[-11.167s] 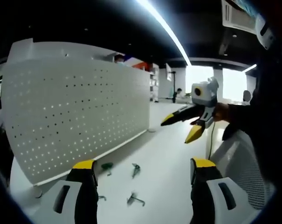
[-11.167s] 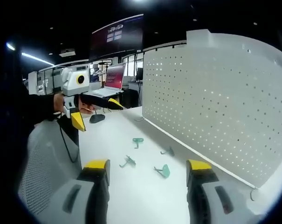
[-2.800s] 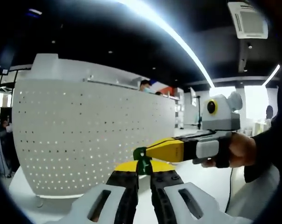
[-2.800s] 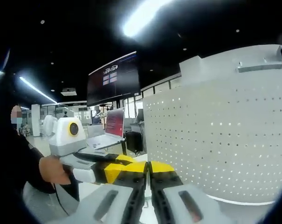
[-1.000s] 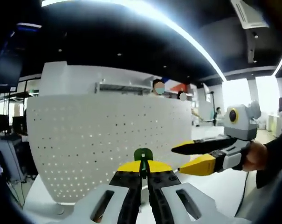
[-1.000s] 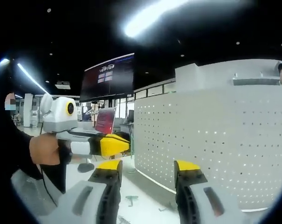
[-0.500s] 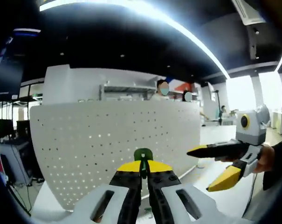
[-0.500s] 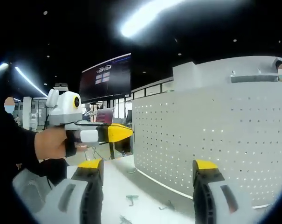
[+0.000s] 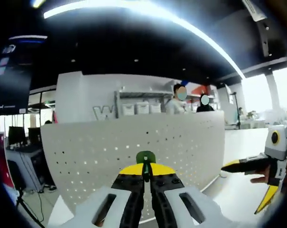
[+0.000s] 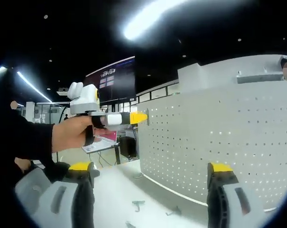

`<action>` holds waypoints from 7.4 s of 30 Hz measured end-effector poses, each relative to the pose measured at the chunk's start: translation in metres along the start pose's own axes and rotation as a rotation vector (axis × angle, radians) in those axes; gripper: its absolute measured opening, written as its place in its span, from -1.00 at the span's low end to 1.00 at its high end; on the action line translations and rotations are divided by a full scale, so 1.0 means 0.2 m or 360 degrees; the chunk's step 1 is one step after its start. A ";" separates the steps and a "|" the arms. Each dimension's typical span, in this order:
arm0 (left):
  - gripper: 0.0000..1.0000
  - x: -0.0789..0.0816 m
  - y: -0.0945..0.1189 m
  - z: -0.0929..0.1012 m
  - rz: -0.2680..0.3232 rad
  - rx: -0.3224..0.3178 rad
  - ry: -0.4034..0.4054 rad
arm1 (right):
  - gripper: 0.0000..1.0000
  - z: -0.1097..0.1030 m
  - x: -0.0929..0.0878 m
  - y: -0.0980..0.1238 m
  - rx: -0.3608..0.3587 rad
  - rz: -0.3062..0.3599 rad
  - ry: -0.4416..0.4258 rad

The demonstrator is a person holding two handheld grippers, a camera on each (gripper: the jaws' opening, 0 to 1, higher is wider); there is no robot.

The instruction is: Insert the hook assembly into the mounting plate slot until the hook locks in place.

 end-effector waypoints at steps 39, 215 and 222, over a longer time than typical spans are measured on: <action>-0.95 0.00 -0.38 -0.06 0.0074 0.0384 -0.0092 | 0.94 0.06 -0.05 0.02 -0.0039 -0.0021 -0.0072; 0.31 -0.49 0.21 -0.12 0.0010 0.0062 0.0046 | -0.84 0.45 -0.83 -0.49 0.0084 -0.1270 0.0188; 0.31 -0.50 0.21 -0.12 0.0006 0.0059 0.0045 | -0.90 0.48 -0.87 -0.52 0.0080 -0.1332 0.0197</action>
Point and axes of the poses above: the point that each gripper's makers call its tool centre point, and the gripper's own axes: y roughly backward along the fingers, z roughly to its right, x roughly out of its top, the point moved 7 cm from there along y, roughly backward along the fingers, and after that the axes turned 12 degrees about x, right-handed, at the moved point
